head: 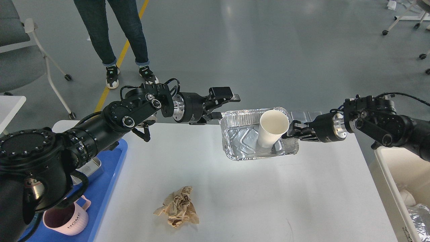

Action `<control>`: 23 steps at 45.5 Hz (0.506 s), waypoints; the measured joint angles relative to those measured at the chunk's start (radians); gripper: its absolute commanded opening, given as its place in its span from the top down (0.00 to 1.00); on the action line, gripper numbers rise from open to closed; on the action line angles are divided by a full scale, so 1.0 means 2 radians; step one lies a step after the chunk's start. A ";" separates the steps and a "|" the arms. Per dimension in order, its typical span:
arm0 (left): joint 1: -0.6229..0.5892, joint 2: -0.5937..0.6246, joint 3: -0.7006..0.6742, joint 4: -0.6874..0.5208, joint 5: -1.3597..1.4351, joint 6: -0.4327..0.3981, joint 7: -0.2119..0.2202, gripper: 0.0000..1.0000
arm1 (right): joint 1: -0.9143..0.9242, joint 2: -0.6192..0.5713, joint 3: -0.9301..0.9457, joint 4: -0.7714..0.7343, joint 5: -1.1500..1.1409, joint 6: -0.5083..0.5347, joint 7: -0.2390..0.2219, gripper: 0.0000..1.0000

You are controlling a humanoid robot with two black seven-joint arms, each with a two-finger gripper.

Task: Tidy desktop
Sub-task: 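Withdraw the left gripper back over the blue bin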

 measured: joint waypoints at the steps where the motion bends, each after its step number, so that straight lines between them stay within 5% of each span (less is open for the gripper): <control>1: 0.003 0.002 -0.002 0.000 -0.006 0.000 0.000 0.01 | 0.000 0.000 0.000 0.000 0.000 0.000 0.000 1.00; 23: 0.002 0.024 -0.059 0.000 -0.082 0.002 0.013 0.01 | 0.000 -0.001 -0.001 0.000 0.000 -0.001 0.000 1.00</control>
